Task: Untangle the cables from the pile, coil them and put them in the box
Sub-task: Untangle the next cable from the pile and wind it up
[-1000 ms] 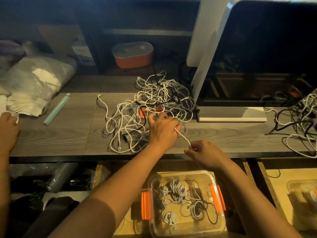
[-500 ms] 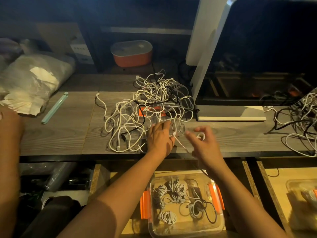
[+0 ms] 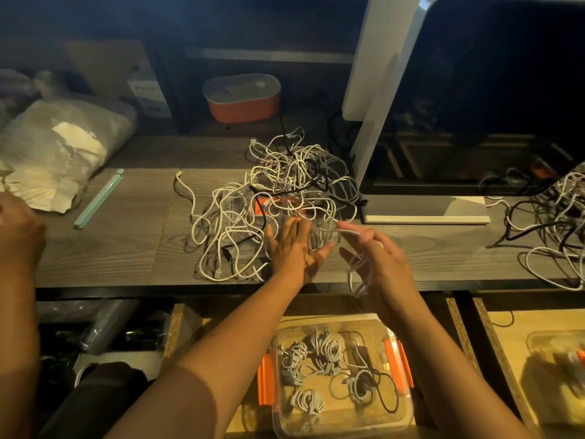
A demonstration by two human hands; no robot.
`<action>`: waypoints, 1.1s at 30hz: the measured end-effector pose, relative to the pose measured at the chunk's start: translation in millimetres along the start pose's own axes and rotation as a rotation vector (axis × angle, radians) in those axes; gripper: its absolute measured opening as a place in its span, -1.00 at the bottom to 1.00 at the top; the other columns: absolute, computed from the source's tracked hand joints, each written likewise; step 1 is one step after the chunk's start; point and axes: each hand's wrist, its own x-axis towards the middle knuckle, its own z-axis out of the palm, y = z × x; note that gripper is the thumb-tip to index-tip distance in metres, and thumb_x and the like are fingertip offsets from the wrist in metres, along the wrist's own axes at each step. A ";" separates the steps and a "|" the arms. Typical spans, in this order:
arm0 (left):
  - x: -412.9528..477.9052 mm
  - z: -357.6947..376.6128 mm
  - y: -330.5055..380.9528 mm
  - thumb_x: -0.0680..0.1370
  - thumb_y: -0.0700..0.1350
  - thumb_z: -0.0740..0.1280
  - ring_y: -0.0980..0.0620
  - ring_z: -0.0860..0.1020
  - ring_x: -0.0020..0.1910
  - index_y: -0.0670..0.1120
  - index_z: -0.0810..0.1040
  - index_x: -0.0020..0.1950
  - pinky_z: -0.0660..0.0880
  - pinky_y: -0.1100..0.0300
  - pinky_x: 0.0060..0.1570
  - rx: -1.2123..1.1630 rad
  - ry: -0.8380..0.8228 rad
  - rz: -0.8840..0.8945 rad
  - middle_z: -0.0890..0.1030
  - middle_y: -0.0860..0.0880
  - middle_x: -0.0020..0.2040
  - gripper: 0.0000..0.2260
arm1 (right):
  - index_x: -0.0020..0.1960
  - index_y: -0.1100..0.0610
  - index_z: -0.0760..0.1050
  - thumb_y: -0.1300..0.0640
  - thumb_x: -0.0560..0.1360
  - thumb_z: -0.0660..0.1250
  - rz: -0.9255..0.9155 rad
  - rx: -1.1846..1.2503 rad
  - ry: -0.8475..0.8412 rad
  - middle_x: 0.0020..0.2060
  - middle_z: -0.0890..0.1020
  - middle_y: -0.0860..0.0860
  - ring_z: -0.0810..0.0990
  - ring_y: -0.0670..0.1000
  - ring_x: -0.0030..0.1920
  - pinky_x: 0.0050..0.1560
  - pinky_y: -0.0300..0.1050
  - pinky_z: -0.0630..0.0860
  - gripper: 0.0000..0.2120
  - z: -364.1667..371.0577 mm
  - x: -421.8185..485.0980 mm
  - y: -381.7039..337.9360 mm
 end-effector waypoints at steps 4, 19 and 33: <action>3.3 -6.9 6.2 0.54 0.15 0.24 0.01 0.13 0.48 -0.05 0.33 0.33 -0.27 -0.01 0.45 -0.066 0.094 0.075 0.32 -0.05 0.43 -0.56 | -0.22 0.16 0.40 0.20 0.60 0.11 -0.025 0.108 0.171 -0.34 0.54 0.03 0.56 -0.03 -0.25 -0.07 -0.10 0.50 -0.77 0.8 1.2 -4.1; 10.3 -17.8 17.6 0.53 0.06 0.26 0.04 -0.07 0.53 -0.04 0.27 0.41 -0.24 -0.02 0.47 -0.034 0.026 0.217 0.16 -0.04 0.52 -0.51 | 0.01 0.04 0.59 0.06 0.59 0.17 0.074 -0.017 0.120 0.04 0.59 -0.05 0.53 -0.06 0.01 -0.14 -0.13 0.43 -0.78 7.5 6.9 4.4; 20.0 -22.2 34.8 0.43 -0.03 0.42 0.06 -0.17 0.53 -0.07 0.08 0.52 -0.32 0.01 0.44 0.070 -0.053 0.314 -0.03 -0.03 0.57 -0.24 | -0.19 0.12 0.53 0.12 0.53 0.31 0.326 -0.671 -0.142 -0.45 0.47 0.01 0.38 -0.11 -0.51 -0.47 -0.21 0.33 -0.86 -7.7 29.4 7.8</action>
